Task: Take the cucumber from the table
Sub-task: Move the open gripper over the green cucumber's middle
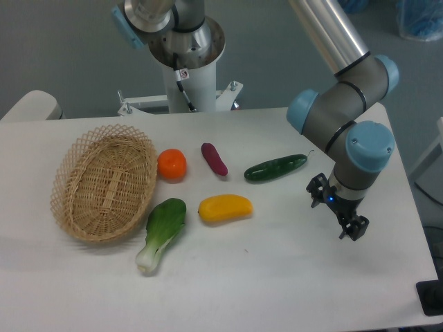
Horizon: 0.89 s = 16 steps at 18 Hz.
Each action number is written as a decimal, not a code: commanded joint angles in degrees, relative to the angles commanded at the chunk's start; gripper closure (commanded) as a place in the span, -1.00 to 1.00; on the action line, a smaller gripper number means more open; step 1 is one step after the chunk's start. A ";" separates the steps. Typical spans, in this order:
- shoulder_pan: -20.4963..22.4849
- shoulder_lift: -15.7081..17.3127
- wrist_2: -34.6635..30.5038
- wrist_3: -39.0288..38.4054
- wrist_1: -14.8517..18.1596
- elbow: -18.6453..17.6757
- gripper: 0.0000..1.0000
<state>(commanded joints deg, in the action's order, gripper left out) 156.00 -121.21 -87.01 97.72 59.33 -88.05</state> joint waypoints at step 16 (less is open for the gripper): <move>4.13 5.37 -0.09 13.19 -1.67 -12.84 -1.00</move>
<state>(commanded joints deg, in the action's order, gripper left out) 160.14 -115.84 -87.10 110.92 57.66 -100.89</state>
